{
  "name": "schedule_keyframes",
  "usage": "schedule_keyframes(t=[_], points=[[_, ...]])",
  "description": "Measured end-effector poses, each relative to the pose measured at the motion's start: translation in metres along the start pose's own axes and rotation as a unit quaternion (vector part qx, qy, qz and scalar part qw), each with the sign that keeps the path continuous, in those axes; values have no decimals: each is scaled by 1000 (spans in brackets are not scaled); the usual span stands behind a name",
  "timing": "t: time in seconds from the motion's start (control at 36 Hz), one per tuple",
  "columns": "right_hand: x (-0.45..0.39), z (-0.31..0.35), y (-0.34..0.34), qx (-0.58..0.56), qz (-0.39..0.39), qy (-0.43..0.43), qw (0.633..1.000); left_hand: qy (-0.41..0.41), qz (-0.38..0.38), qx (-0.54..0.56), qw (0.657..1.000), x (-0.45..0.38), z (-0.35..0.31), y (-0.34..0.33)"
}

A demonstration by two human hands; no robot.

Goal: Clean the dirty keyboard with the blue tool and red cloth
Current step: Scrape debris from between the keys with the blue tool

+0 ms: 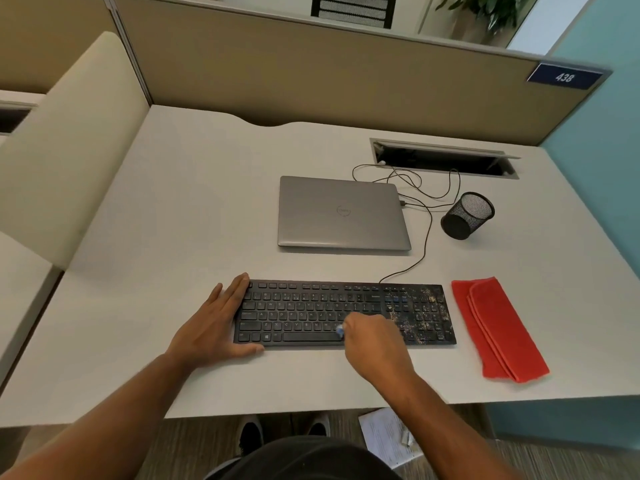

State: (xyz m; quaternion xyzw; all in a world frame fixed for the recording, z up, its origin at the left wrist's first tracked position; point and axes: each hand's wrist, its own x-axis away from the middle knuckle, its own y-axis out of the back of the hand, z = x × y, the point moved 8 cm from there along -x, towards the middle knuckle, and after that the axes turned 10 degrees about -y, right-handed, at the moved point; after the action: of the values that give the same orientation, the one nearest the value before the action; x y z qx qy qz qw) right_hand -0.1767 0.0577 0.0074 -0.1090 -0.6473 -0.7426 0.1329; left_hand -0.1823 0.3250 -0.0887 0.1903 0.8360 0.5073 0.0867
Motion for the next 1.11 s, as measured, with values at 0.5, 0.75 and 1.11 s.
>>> schedule_keyframes(t=[0.5, 0.75, 1.11], points=[[12, -23, -4, -63, -74, -15, 995, -18, -11, -5, 1000, 0, -4, 3], [42, 8, -40, -89, -108, 129, 982, -16, -10, -1, 1000, 0, -1, 0], [47, -25, -32, -110, -156, 76, 979, -16, -9, 0, 1000, -1, 2, -2]])
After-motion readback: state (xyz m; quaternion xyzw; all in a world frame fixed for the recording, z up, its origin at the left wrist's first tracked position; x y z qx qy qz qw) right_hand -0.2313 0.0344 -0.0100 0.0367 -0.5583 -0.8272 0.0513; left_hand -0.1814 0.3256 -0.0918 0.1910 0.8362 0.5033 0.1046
